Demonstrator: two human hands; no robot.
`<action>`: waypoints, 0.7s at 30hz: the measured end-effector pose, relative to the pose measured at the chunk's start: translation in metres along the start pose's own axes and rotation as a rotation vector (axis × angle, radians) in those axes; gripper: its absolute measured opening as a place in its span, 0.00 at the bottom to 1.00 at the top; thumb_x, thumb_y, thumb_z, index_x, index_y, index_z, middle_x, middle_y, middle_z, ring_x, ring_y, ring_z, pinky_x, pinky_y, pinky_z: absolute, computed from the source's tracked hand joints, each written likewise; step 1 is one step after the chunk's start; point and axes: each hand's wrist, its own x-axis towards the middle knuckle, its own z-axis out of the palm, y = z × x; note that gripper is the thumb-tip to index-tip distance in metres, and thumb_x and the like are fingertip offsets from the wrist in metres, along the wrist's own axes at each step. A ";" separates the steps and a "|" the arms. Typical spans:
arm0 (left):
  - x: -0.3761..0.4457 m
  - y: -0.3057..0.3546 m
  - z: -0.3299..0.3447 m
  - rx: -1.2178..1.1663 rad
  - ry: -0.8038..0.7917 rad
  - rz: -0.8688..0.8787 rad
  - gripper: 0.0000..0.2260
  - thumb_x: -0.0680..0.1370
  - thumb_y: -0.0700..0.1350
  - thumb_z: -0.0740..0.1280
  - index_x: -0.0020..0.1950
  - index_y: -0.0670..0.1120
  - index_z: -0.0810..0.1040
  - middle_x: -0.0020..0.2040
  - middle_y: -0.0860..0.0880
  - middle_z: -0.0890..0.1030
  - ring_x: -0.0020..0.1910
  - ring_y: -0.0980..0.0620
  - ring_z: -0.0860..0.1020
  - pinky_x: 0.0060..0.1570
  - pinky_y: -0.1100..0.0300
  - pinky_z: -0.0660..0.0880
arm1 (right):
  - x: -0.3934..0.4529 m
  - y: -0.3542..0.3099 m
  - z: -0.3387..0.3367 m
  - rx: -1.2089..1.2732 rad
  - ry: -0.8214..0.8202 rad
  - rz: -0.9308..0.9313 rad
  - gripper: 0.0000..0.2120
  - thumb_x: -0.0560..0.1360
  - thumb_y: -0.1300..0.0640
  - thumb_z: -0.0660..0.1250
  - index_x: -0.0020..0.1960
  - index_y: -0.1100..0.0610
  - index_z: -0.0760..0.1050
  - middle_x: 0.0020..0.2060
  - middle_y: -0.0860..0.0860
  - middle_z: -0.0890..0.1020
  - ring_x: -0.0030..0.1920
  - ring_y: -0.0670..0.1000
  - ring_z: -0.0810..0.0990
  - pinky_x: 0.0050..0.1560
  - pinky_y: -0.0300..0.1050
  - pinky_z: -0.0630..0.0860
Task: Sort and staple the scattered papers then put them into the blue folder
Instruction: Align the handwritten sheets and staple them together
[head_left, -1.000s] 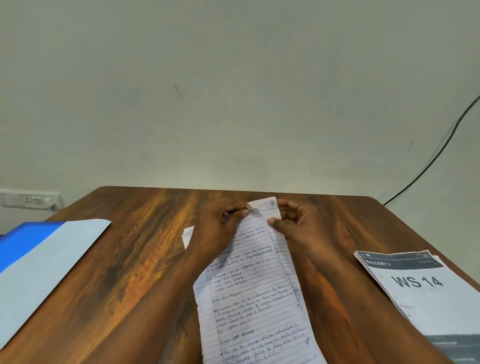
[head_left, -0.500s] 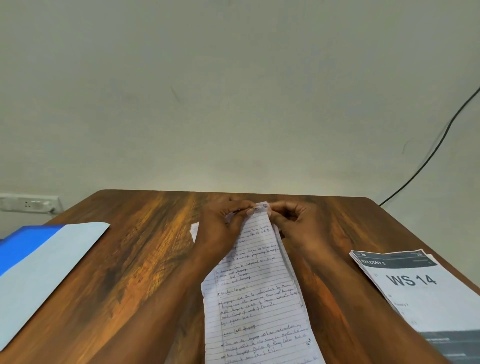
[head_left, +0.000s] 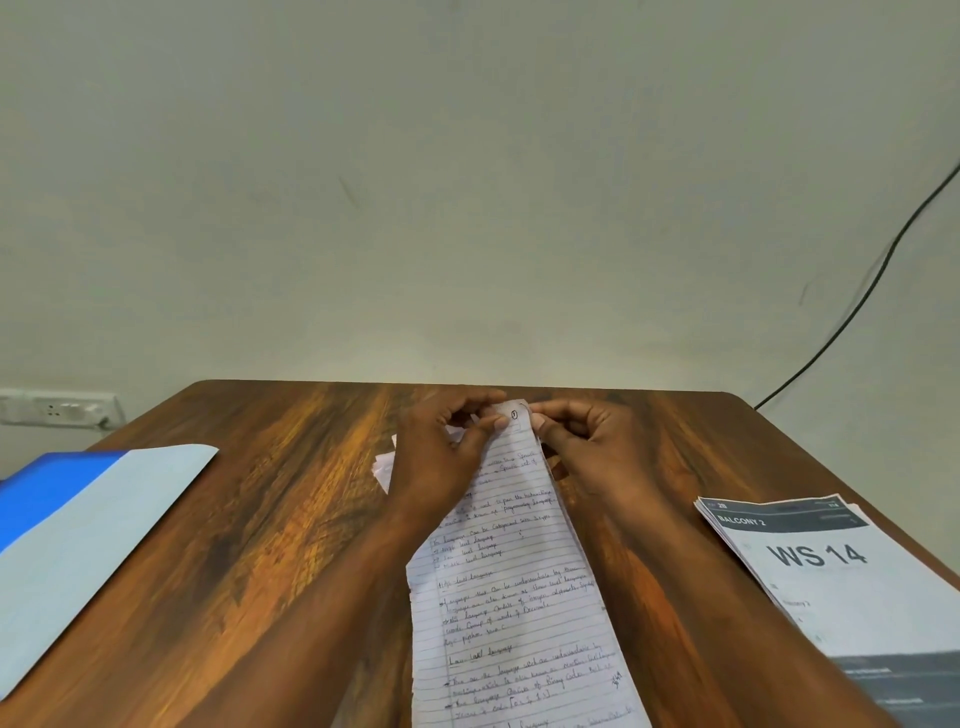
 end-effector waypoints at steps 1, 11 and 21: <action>0.000 0.000 0.000 0.005 0.004 -0.001 0.10 0.75 0.42 0.79 0.56 0.49 0.88 0.46 0.56 0.86 0.47 0.54 0.83 0.48 0.60 0.81 | 0.000 -0.001 0.000 -0.003 0.001 0.003 0.05 0.79 0.62 0.72 0.52 0.57 0.86 0.41 0.50 0.89 0.40 0.49 0.88 0.35 0.38 0.81; 0.002 0.003 0.000 0.004 0.008 0.023 0.07 0.75 0.42 0.79 0.52 0.49 0.89 0.47 0.58 0.87 0.47 0.54 0.84 0.49 0.60 0.80 | -0.006 -0.005 0.000 -0.012 -0.054 -0.013 0.06 0.81 0.61 0.70 0.52 0.56 0.86 0.41 0.51 0.89 0.40 0.49 0.88 0.36 0.39 0.82; 0.003 0.002 0.003 -0.038 0.019 0.036 0.07 0.75 0.40 0.79 0.51 0.49 0.89 0.45 0.57 0.87 0.46 0.54 0.84 0.48 0.63 0.79 | -0.008 -0.004 0.001 -0.093 -0.049 -0.085 0.06 0.79 0.59 0.73 0.50 0.50 0.86 0.43 0.46 0.89 0.44 0.47 0.88 0.45 0.43 0.84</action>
